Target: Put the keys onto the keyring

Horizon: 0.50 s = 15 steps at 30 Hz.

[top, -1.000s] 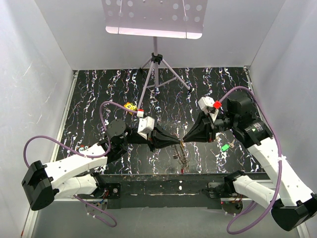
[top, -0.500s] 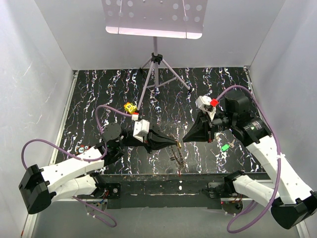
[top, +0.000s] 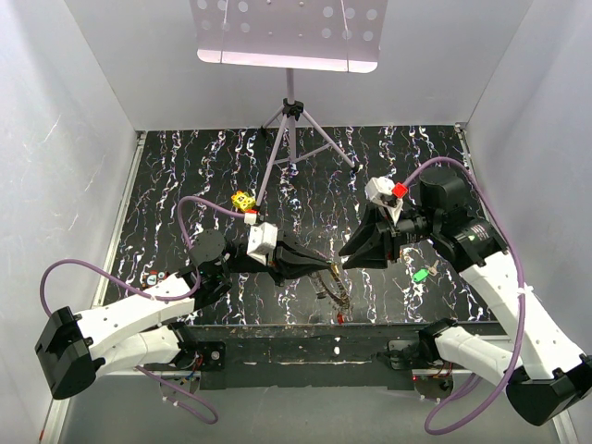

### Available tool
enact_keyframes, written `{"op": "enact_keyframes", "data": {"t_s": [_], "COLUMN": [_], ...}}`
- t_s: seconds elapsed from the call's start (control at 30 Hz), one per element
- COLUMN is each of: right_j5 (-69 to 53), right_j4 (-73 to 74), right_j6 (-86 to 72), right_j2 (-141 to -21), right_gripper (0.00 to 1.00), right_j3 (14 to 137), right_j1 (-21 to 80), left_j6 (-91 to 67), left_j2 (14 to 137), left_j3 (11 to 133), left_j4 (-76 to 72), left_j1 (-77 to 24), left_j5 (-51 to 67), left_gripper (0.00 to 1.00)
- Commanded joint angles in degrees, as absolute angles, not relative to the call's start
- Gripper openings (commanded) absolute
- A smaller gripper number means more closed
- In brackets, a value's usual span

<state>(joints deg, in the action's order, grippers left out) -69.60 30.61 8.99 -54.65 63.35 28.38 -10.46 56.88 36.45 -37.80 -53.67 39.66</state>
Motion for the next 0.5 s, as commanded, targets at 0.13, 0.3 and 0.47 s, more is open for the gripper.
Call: {"op": "enact_keyframes", "data": {"t_s": [0.13, 0.3, 0.47], "right_j5": [-70.14, -70.66, -70.49], "right_j4": [26.81, 26.46, 26.19], "right_j6": [7.12, 6.77, 6.50], "right_j2": [-55.55, -55.64, -55.81], "right_gripper": [0.33, 0.23, 0.01], "right_j3": [64.34, 64.34, 64.34], "right_j1": [30.15, 30.67, 31.20], "left_j6": [-11.43, -11.43, -11.42], "left_j2": [56.42, 56.34, 56.69], "left_j3": [36.74, 36.74, 36.74], "left_j4": [-41.66, -41.57, -41.48], "left_j1": [-53.26, -53.26, -53.26], "left_j5": [39.11, 38.76, 38.50], "left_gripper": [0.00, 0.00, 0.00]}}
